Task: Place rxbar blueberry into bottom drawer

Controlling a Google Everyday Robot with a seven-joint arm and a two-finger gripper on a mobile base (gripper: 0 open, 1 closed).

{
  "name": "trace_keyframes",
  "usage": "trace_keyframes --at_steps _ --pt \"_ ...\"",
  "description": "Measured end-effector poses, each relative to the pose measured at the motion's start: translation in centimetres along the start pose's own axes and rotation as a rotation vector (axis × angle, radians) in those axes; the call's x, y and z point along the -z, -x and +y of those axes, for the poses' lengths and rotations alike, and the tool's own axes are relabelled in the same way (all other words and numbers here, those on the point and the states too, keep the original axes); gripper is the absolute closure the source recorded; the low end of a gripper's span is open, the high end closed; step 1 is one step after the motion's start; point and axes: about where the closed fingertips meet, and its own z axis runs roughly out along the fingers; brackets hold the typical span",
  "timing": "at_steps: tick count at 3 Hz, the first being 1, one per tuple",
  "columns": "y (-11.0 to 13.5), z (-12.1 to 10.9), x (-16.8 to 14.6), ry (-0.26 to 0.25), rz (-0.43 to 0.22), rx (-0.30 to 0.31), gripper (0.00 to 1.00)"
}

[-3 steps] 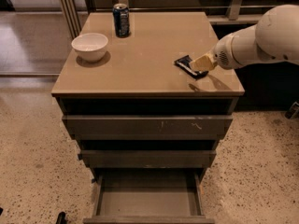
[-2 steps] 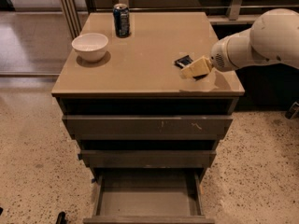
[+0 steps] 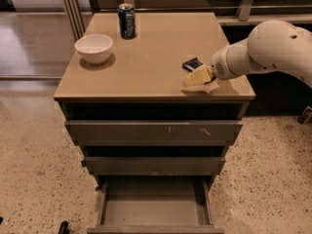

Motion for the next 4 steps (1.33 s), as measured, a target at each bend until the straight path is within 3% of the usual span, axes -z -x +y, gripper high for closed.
trace_keyframes --at_steps 3,4 --pt "-0.2 -2.0 -3.6 -0.029 0.014 -0.059 0.16" --pt "-0.4 -2.3 -4.0 -0.034 0.028 -0.074 0.34"
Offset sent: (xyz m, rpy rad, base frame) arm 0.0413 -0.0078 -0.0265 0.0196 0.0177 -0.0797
